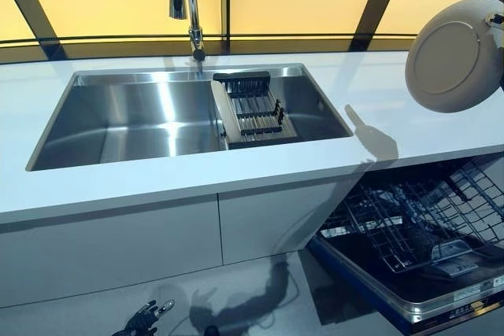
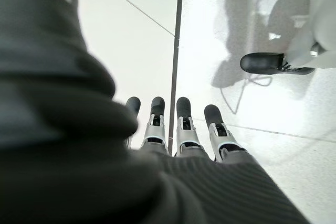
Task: Take plates into dishwasher
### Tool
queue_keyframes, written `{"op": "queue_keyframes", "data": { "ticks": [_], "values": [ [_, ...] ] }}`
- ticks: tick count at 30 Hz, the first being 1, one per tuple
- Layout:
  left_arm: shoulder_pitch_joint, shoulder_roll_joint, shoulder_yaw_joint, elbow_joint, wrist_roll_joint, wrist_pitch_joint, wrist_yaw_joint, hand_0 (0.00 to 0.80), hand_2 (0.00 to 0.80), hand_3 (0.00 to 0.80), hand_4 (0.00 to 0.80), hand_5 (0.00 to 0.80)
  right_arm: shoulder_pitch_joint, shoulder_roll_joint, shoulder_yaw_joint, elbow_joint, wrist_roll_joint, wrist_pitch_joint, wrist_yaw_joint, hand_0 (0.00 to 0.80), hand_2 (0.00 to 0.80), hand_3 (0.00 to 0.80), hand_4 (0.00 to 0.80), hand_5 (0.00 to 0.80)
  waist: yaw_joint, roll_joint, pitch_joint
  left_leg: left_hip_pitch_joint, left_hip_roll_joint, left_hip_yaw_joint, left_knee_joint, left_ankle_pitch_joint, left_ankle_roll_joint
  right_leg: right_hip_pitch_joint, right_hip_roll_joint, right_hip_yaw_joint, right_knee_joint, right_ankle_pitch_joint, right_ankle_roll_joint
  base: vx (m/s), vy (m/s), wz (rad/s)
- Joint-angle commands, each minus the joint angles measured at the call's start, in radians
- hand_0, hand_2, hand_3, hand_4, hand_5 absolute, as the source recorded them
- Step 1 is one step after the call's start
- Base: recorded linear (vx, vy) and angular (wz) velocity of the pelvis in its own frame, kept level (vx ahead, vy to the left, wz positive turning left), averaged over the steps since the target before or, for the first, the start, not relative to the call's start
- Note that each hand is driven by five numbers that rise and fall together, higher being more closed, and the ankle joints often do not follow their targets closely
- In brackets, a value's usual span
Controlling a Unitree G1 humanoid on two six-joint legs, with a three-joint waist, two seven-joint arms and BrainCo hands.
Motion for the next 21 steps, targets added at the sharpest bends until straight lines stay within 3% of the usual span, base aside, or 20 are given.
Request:
{"op": "queue_keyframes", "data": {
  "ticks": [1,14,21],
  "values": [
    [-0.027,0.036,-0.021,0.030,0.023,-0.022,0.006,0.000,0.000,0.000,0.000,0.000,-0.006,-0.108,-0.048,-0.033,-0.037,-0.031,0.007,0.800,0.800,0.800,0.800,0.800,-0.012,-0.017,-0.071,0.027,-0.034,-0.010,-0.003,-0.137,-0.006,0.011,0.045,0.034,0.056,-0.072,0.010,-0.048,-0.020,-0.05],
    [-0.044,0.034,-0.010,0.044,0.033,-0.015,0.008,0.000,0.000,0.000,0.000,0.000,0.302,-0.170,-0.276,-0.049,-0.130,0.004,0.138,0.800,0.800,0.800,0.800,0.800,-0.073,-0.010,-0.080,0.043,-0.025,0.013,-0.003,-0.145,0.000,-0.024,0.056,0.079,0.069,-0.062,0.013,-0.040,-0.006,-0.10],
    [-0.044,0.037,0.004,0.064,0.043,-0.024,0.001,0.000,0.000,0.000,0.000,0.000,0.467,-0.158,-0.388,-0.046,-0.167,-0.001,0.219,0.800,0.800,0.800,0.800,0.800,-0.092,-0.007,-0.076,0.049,-0.019,0.029,-0.003,-0.149,0.000,-0.030,0.057,0.089,0.069,-0.057,0.017,-0.017,-0.015,-0.14]
  ]
}}
